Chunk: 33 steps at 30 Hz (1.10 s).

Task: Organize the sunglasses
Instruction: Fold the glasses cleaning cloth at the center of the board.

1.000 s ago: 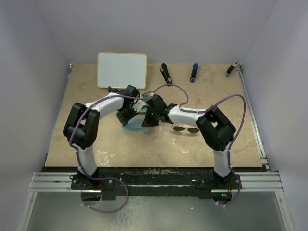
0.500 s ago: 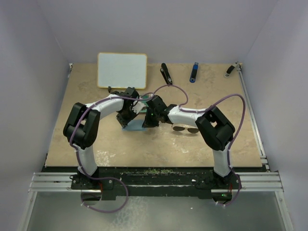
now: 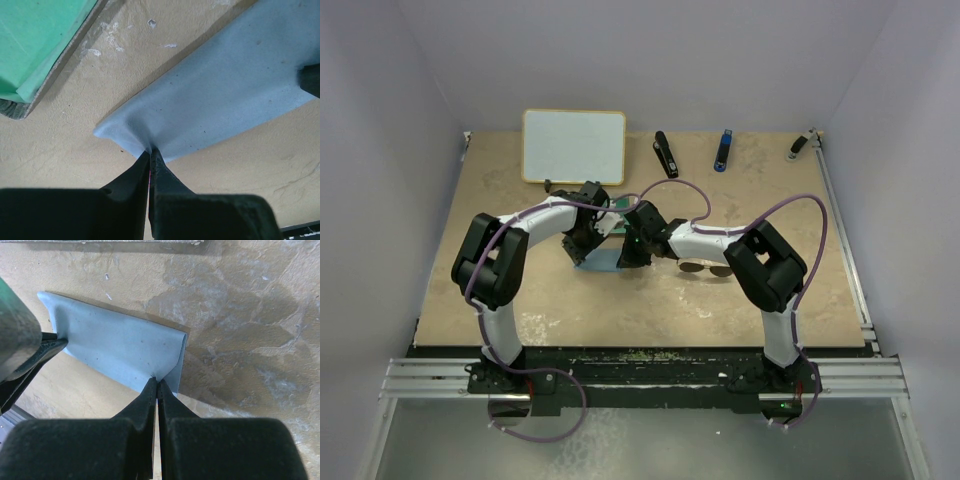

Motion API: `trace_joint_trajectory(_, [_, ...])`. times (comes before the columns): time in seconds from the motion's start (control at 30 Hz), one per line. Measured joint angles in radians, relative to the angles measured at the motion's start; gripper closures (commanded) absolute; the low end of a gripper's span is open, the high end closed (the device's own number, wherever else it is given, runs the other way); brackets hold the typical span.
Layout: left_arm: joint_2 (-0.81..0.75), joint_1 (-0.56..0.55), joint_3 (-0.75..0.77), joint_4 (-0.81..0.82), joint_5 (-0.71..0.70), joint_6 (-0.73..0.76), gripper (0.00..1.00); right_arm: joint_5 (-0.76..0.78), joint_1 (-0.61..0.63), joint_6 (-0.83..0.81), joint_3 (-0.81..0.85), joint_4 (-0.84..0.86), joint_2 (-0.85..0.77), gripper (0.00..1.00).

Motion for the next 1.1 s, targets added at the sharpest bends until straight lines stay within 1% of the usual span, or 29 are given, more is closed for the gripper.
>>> trace_joint_trajectory(0.33, [0.0,0.0,-0.004,0.012,-0.005,-0.001,0.96,0.0,0.0,0.0,-0.001,0.0,0.0,1.0])
trace_joint_trajectory(0.53, [0.0,0.0,-0.005,0.014,-0.005,-0.001,0.94,0.0,0.0,0.0,-0.001,0.001,0.0,0.88])
trace_joint_trajectory(0.67, [-0.004,0.0,-0.01,0.018,-0.005,-0.001,0.9,-0.003,0.0,0.0,-0.001,0.005,0.0,0.81])
trace_joint_trajectory(0.83, [-0.01,0.0,-0.017,0.026,-0.008,-0.001,0.82,-0.003,0.0,0.0,-0.001,0.008,-0.002,0.79])
trace_joint_trajectory(1.1, [-0.022,0.0,-0.03,0.023,-0.008,-0.001,0.82,0.002,0.0,-0.002,-0.006,-0.001,-0.016,0.69])
